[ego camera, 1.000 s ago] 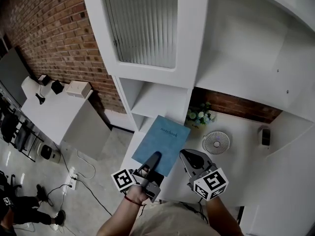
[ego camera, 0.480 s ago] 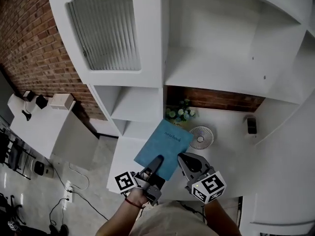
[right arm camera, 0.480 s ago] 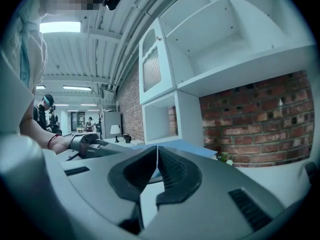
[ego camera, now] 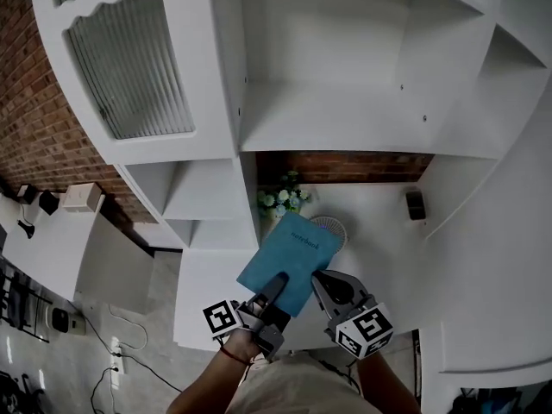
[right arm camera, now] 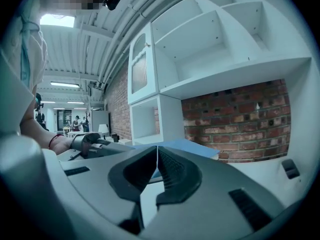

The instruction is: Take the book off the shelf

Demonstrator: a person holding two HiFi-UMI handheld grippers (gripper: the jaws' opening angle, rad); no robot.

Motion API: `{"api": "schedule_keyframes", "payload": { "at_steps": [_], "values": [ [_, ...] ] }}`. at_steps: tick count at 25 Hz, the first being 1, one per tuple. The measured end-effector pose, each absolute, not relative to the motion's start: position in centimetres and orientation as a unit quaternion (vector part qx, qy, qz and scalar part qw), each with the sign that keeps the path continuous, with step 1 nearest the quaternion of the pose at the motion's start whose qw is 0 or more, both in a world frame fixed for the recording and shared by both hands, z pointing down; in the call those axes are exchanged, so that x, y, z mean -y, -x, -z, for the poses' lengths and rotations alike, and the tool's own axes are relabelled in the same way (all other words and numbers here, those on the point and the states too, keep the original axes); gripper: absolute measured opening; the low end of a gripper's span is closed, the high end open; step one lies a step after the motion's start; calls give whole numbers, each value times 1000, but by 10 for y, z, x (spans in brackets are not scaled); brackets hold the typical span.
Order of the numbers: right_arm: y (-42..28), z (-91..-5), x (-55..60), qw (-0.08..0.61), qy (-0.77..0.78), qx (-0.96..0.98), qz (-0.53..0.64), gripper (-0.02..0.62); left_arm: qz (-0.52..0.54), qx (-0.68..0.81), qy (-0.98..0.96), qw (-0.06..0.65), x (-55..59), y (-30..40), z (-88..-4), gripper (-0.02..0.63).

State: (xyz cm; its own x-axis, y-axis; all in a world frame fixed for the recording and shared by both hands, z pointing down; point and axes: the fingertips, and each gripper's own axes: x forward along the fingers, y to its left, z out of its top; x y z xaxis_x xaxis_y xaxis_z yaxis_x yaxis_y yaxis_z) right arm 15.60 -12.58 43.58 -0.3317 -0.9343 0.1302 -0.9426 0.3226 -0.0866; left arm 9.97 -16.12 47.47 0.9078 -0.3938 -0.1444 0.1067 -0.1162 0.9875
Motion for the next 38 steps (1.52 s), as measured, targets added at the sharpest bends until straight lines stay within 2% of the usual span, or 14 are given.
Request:
{"api": "schedule_keyframes", "payload": {
  "at_steps": [12, 38],
  "values": [
    [-181, -440, 117, 27, -604, 793, -79, 18, 169, 82, -722, 666, 155, -128, -480, 48],
    [-176, -437, 130, 56, -600, 796, -61, 14, 174, 79, -722, 665, 166, -126, -475, 48]
  ]
}}
